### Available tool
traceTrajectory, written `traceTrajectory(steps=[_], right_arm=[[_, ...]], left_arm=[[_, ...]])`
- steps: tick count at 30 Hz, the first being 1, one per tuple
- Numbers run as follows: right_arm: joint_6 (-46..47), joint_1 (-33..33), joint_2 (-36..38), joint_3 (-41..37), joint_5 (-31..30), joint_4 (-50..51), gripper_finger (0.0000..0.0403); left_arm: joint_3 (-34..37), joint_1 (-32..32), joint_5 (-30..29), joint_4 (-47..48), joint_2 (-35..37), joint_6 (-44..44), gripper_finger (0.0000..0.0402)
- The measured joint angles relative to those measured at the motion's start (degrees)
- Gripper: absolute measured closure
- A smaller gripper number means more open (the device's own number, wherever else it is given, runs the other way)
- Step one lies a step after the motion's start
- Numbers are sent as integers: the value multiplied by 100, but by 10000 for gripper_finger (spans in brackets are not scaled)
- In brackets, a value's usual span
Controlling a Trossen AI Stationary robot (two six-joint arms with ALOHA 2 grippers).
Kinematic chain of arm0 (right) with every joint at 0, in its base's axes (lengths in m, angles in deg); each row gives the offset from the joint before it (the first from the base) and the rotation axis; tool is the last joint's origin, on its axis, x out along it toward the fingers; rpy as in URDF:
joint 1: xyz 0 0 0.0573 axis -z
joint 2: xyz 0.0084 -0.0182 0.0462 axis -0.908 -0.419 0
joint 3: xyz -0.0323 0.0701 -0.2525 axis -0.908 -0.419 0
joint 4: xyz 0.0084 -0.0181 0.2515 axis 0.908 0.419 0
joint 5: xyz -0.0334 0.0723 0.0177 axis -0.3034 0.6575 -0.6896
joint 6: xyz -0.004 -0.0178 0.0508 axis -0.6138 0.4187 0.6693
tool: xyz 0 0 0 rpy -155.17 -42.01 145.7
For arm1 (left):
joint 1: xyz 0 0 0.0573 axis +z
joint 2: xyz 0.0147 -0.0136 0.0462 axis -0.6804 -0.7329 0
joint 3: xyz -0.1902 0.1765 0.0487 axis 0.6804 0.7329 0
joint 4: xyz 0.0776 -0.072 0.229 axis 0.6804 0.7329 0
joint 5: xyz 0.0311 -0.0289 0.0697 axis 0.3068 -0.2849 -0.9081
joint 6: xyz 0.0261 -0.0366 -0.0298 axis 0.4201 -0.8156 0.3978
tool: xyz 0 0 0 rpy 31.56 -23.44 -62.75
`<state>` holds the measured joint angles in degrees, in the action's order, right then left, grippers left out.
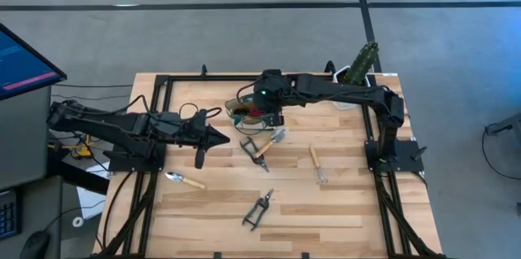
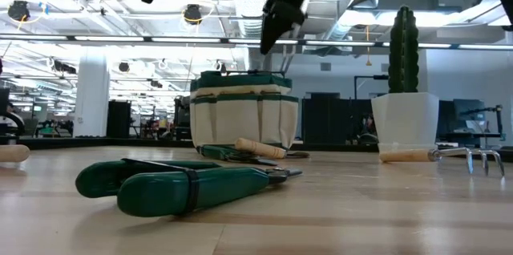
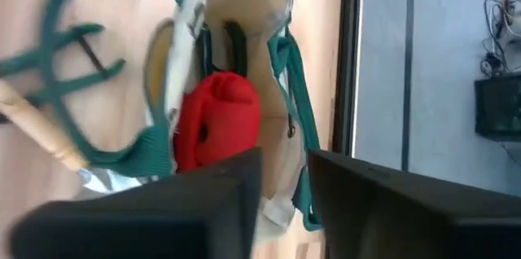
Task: Pick & Place Garden tools in Gardening bag
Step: Put the red gloves into the brown gardening bag, then put the bottom brown trowel into the brown gardening bag
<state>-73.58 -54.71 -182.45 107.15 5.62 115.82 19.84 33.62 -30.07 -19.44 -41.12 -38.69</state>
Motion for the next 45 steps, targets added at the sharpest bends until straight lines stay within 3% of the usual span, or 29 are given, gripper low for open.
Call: traceTrajectory(steps=[3,5,8,22,31,45], right_arm=[[55,91,-11,187,809,162,389],[315,201,-9,253,1496,31,393],[601,355,-41,253,2053,-234,400],[861,532,-546,267,2296,-848,403],[894,614,-977,250,2303,-668,403],[996,798,-1131,252,2417,-1201,403]], left_arm=[[0,0,-190,17,0,2,400],[0,28,-268,31,0,2,400],[0,33,-311,31,0,0,400],[0,60,-620,77,-20,-37,400],[-2,351,-632,126,-20,-41,400],[-2,492,-632,180,-20,-41,400]])
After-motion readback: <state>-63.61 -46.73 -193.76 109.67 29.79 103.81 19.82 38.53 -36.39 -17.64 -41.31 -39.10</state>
